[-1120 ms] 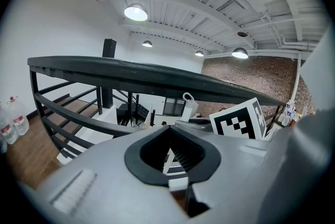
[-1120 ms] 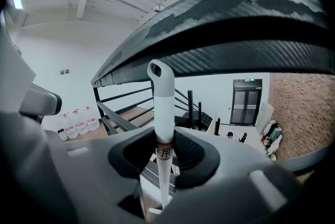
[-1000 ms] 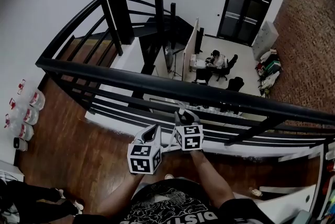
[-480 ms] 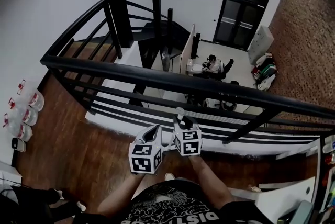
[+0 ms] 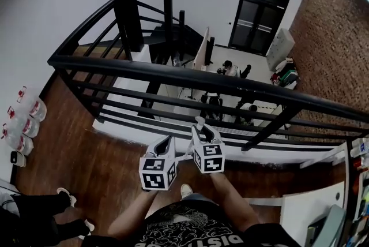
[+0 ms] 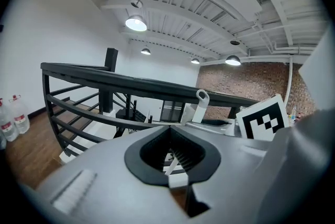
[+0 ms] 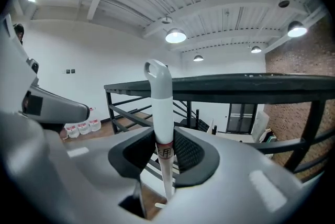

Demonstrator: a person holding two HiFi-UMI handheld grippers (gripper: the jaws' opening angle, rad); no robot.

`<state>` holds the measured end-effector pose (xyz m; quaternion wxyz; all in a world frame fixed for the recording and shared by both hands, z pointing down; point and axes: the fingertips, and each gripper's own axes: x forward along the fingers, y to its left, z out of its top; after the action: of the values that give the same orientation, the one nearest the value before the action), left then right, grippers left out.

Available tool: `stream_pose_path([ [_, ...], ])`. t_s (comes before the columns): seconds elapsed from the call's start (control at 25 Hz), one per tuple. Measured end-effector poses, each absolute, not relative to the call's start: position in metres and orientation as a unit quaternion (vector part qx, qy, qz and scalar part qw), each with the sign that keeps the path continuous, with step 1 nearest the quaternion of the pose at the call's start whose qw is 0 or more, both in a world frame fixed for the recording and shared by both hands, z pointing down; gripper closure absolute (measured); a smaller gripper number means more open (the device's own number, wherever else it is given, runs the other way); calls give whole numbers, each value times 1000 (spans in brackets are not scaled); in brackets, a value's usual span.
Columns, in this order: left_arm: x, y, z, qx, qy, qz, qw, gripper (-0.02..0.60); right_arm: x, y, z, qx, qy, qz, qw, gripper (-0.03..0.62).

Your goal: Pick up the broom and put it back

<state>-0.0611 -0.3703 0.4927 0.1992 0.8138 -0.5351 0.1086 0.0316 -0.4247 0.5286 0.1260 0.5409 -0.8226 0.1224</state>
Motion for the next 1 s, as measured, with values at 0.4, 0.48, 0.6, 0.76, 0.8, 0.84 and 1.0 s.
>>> stream_pose_path([
  [0.4,-69,-330,465,825,-536,93,153,577,29,-355,476,550,-822,107,102,496],
  [0.48,-68,-324,464,827,-534,89,154,577,27,-344,465,553,-821,103,98,496],
  [0.6,-65,-314,466,831,-527,85,160,577,23,-329,452,554,-821,97,96,496],
  [0.76,-60,-301,474,835,-517,83,167,577,23,-313,440,557,-821,90,91,496],
  [0.8,-58,-298,476,836,-515,84,169,577,24,-309,438,557,-821,89,90,496],
  [0.84,-56,-296,477,837,-513,85,170,577,25,-307,436,558,-821,88,89,496],
  [1.0,-51,-298,475,838,-508,91,176,577,27,-309,426,560,-819,84,90,496],
])
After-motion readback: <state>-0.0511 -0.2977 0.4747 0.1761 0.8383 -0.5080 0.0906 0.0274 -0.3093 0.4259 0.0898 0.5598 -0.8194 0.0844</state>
